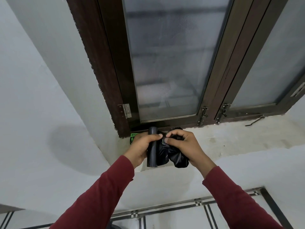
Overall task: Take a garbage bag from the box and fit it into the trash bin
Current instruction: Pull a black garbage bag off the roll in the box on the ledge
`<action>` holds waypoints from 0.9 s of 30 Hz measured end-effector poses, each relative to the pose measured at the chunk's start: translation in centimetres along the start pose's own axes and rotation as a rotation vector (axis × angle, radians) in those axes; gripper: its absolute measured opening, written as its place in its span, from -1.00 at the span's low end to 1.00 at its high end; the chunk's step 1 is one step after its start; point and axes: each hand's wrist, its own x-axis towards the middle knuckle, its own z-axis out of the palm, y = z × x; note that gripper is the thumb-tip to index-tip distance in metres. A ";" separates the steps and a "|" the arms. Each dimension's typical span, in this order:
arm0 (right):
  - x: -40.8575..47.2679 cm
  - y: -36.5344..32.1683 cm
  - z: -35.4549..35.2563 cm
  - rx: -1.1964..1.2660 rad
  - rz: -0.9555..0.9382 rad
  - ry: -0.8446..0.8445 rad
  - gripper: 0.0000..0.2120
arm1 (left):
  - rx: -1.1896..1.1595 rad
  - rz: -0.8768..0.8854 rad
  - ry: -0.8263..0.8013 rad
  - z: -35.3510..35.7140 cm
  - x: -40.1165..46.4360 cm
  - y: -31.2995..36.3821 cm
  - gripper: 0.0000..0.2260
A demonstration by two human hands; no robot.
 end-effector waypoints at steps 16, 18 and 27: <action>0.8 -0.7 1.1 -0.318 0.158 0.246 -0.79 | -0.046 0.139 0.033 1.1 -1.1 -1.0 -0.87; 0.7 -0.9 1.1 -0.305 0.139 0.219 -0.78 | -0.109 0.112 0.033 0.8 -1.1 -0.9 -0.86; -0.1 -0.9 1.3 0.051 0.184 0.077 -0.89 | -0.124 0.117 0.019 0.5 -1.4 -0.4 -0.86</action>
